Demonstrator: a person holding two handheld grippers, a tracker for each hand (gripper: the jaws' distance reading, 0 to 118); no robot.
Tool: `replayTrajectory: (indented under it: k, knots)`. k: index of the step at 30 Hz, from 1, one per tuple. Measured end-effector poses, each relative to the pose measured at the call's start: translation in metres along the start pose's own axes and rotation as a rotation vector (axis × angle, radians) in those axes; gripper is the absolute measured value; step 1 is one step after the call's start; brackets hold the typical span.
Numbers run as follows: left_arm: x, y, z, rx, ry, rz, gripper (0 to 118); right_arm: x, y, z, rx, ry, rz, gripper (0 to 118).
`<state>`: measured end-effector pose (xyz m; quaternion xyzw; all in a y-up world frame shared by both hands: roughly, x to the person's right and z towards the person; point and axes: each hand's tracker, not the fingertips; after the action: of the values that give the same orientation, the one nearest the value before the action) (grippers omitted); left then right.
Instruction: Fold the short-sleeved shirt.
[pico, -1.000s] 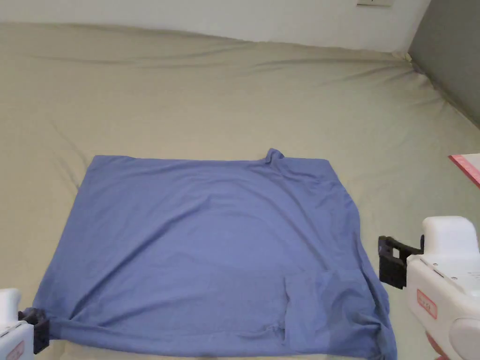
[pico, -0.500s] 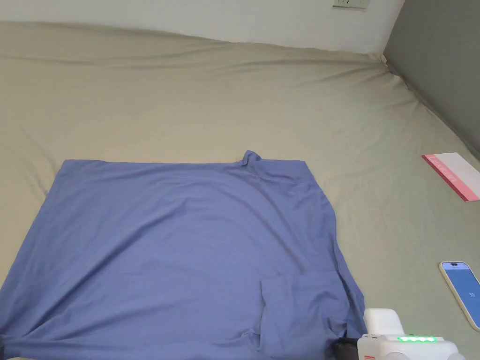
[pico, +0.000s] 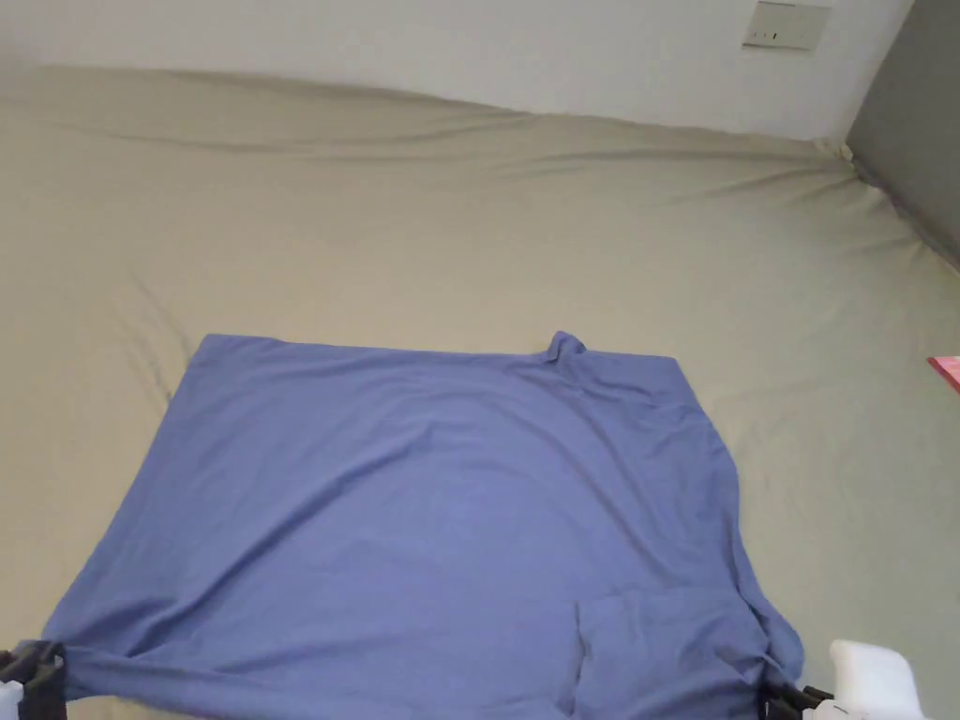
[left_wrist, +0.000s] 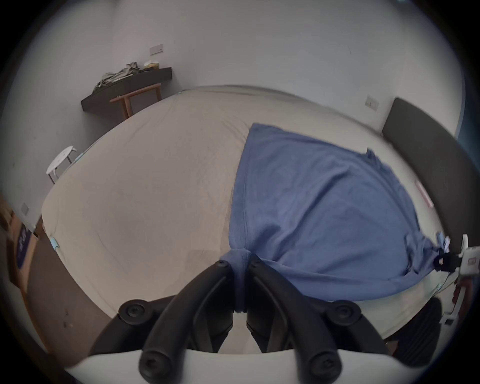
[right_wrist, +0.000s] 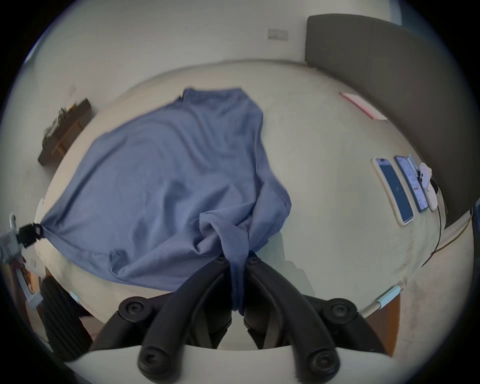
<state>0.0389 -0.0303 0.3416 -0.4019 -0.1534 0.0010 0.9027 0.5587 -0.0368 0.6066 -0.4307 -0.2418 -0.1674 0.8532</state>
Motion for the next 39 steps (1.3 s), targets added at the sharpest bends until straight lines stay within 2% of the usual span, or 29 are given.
replayTrajectory:
  k: [3,7,10,16,24,31,32,33,34,35,36,37,38,39]
  knots:
    - [-0.002,0.017,-0.002,0.044,-0.011,0.031,5,0.001,0.025,0.014,0.085,0.036,-0.042,9]
    - [0.001,0.044,-0.017,0.078,-0.021,0.052,5,0.0,0.061,0.007,0.104,0.05,-0.068,9]
    - [0.004,0.065,-0.038,0.093,-0.022,0.072,5,-0.004,0.087,-0.011,0.099,0.045,-0.09,9]
    - [0.013,0.092,-0.092,0.053,-0.004,0.095,5,-0.017,0.126,-0.074,0.037,-0.003,-0.074,9]
    - [0.024,0.097,-0.158,-0.048,0.051,0.03,5,-0.02,0.145,-0.143,-0.017,-0.058,-0.084,9]
    - [0.028,0.096,-0.175,-0.077,0.052,0.016,6,-0.012,0.149,-0.159,0.02,-0.083,-0.132,10]
    - [0.028,0.097,-0.175,-0.074,0.045,0.016,6,-0.012,0.149,-0.159,0.024,-0.087,-0.138,11]
    - [0.029,0.099,-0.174,-0.064,0.031,0.012,9,-0.012,0.149,-0.159,0.024,-0.091,-0.147,21]
    - [0.031,0.101,-0.172,-0.052,0.023,0.005,18,-0.011,0.15,-0.158,0.024,-0.103,-0.155,40]
    - [0.034,0.105,-0.168,-0.042,0.024,-0.006,31,-0.011,0.151,-0.154,0.037,-0.135,-0.156,68]
    - [0.037,0.11,-0.162,-0.017,0.03,-0.023,63,-0.009,0.154,-0.148,0.067,-0.183,-0.149,94]
    - [0.039,0.116,-0.155,0.022,0.032,-0.031,87,-0.008,0.156,-0.139,0.111,-0.178,-0.148,101]
    - [0.04,0.122,-0.147,0.052,0.018,-0.025,105,-0.008,0.161,-0.127,0.154,-0.19,-0.141,102]
    - [0.043,0.129,-0.137,0.083,-0.003,-0.016,114,-0.01,0.166,-0.113,0.208,-0.194,-0.119,102]
